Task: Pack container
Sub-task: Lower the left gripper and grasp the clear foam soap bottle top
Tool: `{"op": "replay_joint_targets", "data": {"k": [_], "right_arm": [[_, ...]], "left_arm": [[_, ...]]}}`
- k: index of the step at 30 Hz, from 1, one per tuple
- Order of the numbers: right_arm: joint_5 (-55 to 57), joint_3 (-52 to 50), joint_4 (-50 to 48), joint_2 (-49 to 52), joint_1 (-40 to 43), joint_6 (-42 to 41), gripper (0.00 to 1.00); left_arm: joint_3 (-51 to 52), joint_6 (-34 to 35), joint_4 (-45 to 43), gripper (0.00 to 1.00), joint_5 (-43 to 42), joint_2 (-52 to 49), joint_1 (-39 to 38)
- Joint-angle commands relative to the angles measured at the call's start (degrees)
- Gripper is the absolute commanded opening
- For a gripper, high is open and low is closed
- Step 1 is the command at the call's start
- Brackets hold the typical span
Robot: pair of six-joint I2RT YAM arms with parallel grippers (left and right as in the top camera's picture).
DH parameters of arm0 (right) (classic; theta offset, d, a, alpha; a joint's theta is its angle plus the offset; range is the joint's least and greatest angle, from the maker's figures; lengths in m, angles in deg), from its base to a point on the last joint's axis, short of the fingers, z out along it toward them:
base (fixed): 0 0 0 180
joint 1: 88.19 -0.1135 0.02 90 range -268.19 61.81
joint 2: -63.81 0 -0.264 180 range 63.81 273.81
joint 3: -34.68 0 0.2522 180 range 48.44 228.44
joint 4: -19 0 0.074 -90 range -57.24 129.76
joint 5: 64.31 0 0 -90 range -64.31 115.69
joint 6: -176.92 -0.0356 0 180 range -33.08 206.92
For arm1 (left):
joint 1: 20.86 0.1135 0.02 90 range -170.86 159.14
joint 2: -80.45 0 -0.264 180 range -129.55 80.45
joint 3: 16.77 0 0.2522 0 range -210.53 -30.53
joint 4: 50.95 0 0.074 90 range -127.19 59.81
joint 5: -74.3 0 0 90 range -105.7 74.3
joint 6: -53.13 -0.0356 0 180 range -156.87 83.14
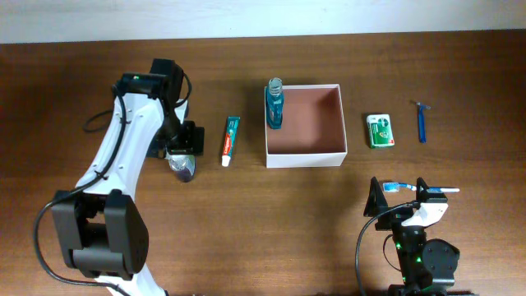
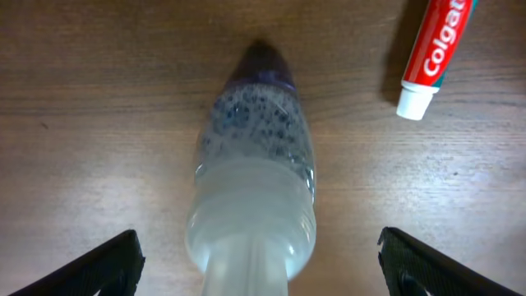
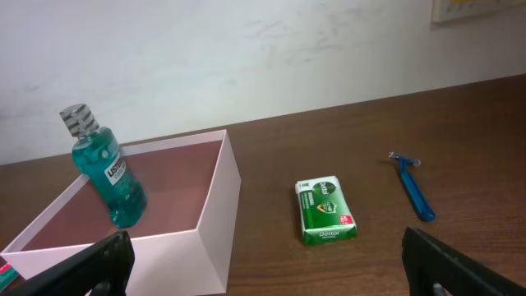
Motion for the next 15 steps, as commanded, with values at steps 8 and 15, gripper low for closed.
{"op": "replay_joint_targets", "data": {"k": [8,15], "right_arm": [[0.50,-0.52,0.00,-0.63,-0.52,-0.28,0.99],[0.50,-0.52,0.00,-0.63,-0.52,-0.28,0.99]], "left_arm": [[1.53,0.33,-3.52,0.92,-0.61,0.31,0.35],[1.64,0.33,-5.01,0.75,-0.63,0.31,0.35]]}}
